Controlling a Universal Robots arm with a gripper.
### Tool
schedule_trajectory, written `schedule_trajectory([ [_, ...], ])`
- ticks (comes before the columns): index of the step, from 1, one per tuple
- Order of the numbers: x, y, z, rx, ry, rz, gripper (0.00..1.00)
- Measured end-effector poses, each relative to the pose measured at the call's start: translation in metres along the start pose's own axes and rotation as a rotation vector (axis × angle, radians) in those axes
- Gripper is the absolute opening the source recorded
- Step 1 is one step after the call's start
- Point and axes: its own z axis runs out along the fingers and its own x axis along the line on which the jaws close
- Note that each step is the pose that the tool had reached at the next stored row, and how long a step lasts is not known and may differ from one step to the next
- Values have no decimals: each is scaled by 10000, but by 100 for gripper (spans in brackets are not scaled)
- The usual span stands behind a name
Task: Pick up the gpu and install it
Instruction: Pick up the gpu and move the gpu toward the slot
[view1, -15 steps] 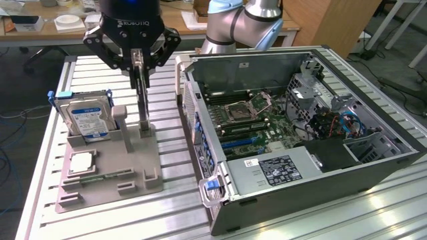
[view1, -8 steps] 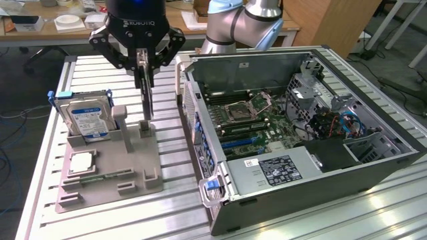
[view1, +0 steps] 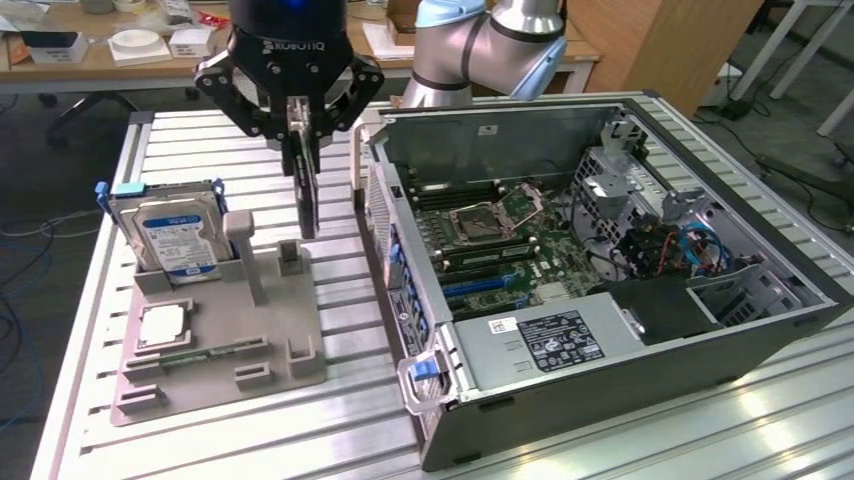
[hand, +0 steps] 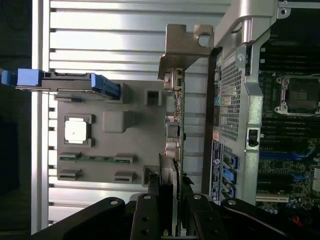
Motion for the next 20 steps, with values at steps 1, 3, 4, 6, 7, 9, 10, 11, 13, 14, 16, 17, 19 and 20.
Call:
schedule_trajectory([
  [1,-13,0,-1,0,0,0,26],
  [3,-41,-1,-2,1,1,0,26],
  [4,-57,-1,-2,1,1,0,26],
  [6,-87,-2,-4,1,1,0,26],
  [7,-102,-2,-4,1,1,0,26],
  [9,-130,-3,-5,1,2,0,26],
  [10,-144,-3,-5,1,1,0,26],
  [11,-158,-4,-6,1,1,-1,26],
  [13,-185,-4,-7,1,1,0,26],
  [14,-200,-4,-7,1,1,0,26],
  [16,-230,-5,-8,0,0,0,26],
  [17,-246,-5,-9,1,1,0,26],
  [19,-274,-5,-10,0,1,0,26],
  [20,-288,-6,-10,1,1,0,26],
])
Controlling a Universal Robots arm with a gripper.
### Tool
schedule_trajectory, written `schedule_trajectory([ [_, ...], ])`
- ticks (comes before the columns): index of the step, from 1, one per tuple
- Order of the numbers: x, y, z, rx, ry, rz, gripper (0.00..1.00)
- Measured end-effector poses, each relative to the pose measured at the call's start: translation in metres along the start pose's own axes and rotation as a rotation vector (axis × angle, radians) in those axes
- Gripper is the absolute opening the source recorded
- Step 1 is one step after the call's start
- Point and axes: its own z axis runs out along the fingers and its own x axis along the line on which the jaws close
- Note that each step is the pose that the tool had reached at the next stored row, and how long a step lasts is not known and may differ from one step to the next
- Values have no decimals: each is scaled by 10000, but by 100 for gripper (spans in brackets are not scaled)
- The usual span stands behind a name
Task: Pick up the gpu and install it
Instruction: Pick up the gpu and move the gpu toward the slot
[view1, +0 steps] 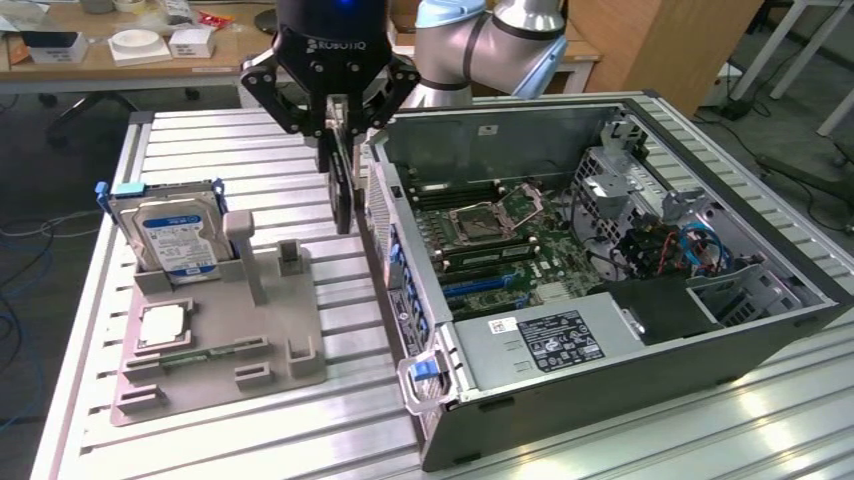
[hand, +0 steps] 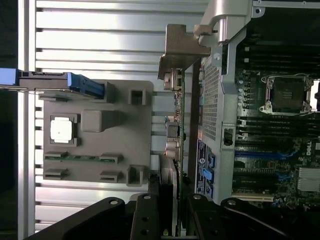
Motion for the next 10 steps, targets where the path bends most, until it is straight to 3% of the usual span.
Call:
schedule_trajectory([
  [10,-148,-3,-5,0,0,0,26],
])
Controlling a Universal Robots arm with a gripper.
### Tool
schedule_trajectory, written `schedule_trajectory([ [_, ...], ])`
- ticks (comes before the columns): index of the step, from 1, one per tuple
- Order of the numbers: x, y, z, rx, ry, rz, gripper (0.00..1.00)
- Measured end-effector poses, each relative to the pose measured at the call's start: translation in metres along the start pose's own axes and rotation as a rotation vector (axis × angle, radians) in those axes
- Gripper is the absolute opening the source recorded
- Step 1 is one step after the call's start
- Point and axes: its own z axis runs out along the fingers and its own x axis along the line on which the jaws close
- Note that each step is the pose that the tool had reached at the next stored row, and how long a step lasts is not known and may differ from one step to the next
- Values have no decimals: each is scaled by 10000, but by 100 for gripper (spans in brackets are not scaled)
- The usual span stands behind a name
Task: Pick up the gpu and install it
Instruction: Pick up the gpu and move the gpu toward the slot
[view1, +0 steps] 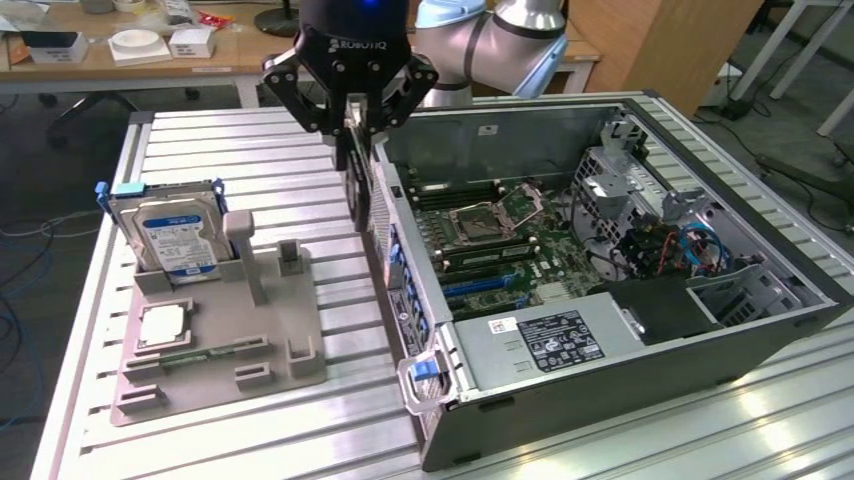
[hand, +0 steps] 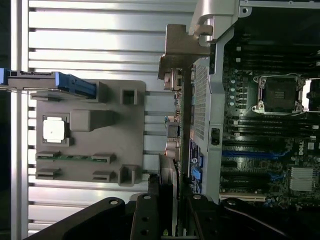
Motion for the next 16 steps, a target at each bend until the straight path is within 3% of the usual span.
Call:
schedule_trajectory([
  [16,-233,-5,-8,0,0,0,26],
])
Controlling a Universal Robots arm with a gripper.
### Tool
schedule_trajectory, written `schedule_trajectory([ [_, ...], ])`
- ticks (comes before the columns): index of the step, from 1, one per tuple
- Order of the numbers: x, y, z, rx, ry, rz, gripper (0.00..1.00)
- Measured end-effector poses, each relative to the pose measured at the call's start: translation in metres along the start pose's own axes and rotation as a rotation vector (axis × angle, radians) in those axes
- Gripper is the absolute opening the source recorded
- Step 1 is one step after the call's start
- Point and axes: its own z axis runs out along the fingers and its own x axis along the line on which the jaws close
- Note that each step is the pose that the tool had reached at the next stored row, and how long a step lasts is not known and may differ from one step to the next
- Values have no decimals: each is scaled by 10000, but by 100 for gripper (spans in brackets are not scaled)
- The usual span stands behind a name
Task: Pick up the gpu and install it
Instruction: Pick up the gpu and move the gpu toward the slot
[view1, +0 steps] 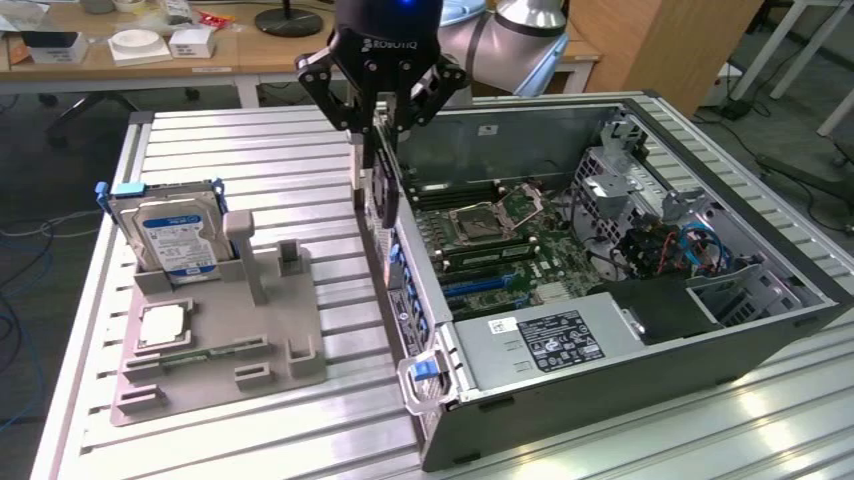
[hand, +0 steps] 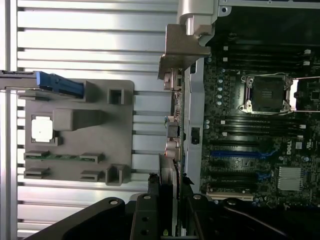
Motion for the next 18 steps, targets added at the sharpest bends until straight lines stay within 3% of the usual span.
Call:
schedule_trajectory([
  [18,-276,-6,-9,0,0,0,26],
])
